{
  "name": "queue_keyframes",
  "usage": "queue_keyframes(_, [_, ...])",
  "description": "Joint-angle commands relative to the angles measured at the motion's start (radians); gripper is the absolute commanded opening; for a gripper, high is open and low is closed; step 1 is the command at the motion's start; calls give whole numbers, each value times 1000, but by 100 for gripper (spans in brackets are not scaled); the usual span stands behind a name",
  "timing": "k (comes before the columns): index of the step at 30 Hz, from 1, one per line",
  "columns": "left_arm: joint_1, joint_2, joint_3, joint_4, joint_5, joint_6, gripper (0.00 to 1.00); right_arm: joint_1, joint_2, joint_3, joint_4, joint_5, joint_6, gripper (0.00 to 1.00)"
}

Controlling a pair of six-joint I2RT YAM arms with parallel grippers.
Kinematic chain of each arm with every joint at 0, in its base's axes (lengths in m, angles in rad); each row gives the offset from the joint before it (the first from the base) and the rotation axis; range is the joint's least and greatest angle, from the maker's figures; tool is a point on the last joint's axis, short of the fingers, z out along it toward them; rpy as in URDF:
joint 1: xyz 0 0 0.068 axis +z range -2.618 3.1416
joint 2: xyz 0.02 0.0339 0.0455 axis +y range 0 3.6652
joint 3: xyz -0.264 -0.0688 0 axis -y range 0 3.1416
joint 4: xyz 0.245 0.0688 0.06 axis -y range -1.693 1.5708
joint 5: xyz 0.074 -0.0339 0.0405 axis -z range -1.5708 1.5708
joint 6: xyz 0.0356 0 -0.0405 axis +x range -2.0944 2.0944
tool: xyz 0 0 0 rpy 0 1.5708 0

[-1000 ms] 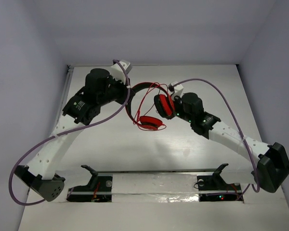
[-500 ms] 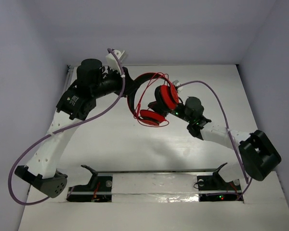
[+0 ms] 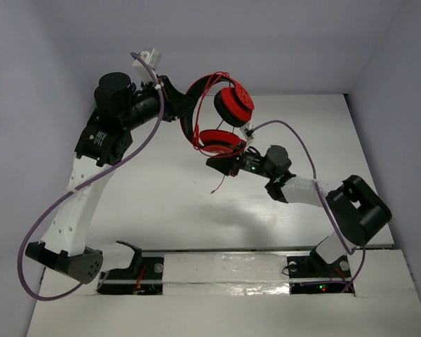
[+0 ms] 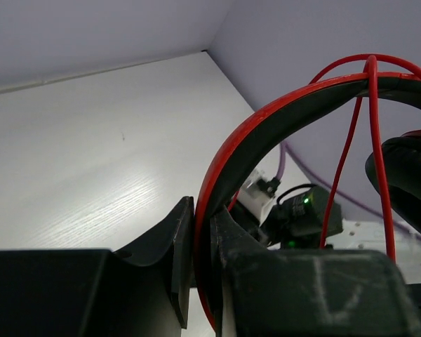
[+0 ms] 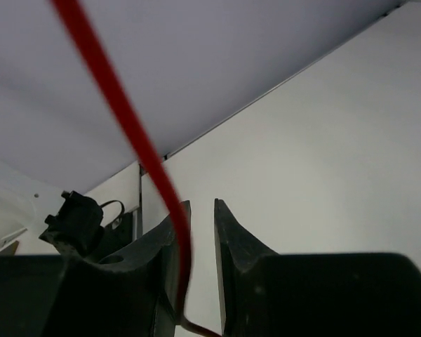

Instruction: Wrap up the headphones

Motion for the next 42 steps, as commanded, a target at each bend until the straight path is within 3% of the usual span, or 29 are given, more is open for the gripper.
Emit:
queue_keyframes(1, [23,-3,59,154,7,-124,0,36,45,14,135,-64,50,26])
queue_keyframes(7, [53,3,65,209,-47,-196,0,102,95,9,169,-56,84,22])
queue_keyframes(9, [53,-1,62,212,-112,-216,0,117,108,-6,169,-25,88,18])
queue_keyframes(14, [65,-9,30,252,-226,-244,0,157,99,-49,151,18,95,19])
queue_keyframes(17, [65,-9,-4,275,-277,-268,0,180,101,-49,74,73,70,11])
queue_keyframes(18, [65,-13,-31,287,-307,-271,0,180,102,-50,65,75,68,2])
queue_keyframes(22, [65,-27,-74,292,-433,-267,0,191,89,-67,-9,130,65,0])
queue_keyframes(27, [65,-35,-192,327,-625,-270,0,252,29,1,-386,246,9,0])
queue_keyframes(28, [65,-35,-214,351,-648,-274,0,283,24,18,-502,283,-11,0])
queue_keyframes(33, [65,-4,-341,418,-711,-317,0,361,13,117,-769,410,-54,0])
queue_keyframes(37, [27,37,-358,393,-823,-255,0,403,-23,209,-1054,539,-88,0])
queue_keyframes(42, [-56,124,-363,330,-1019,-130,0,453,-57,391,-1357,582,-131,0])
